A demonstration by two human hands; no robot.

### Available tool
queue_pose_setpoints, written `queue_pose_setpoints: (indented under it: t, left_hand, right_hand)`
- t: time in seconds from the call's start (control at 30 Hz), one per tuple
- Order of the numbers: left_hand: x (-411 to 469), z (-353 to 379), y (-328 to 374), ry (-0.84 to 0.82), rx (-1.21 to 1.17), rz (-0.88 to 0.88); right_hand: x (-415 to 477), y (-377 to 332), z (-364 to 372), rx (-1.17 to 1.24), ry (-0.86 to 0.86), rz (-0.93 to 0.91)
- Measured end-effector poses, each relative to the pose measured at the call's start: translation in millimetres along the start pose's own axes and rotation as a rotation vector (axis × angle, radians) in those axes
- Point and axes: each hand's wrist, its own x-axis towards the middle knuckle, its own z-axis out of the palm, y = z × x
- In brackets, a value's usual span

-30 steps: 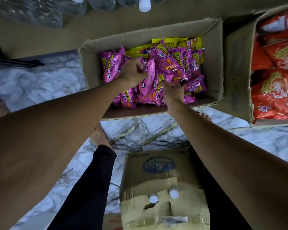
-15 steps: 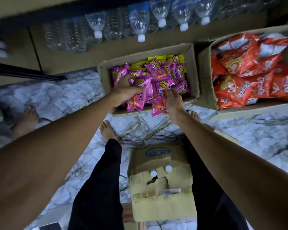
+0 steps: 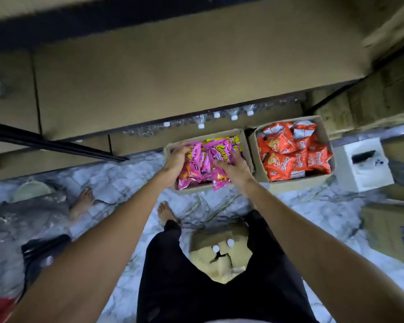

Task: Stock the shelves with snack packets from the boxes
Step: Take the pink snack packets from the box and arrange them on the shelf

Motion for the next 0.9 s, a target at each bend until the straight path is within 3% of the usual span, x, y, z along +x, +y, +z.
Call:
queue_pose_setpoints:
  t: [0.43, 0.7, 0.9]
  left_hand:
    - [-124, -57, 91, -0.162, -0.175, 0.157]
    - [-144, -90, 124, -0.042, -0.116, 0.313]
    - [-152, -114, 149, 0.024, -0.017, 0.421]
  right_hand:
    - [-88, -83, -43, -0.129, -0.1, -0.263]
    - [-127, -153, -62, -0.394, -0.171, -0.479]
    - [-124, -197, -75, -0.428, -0.204, -0.587]
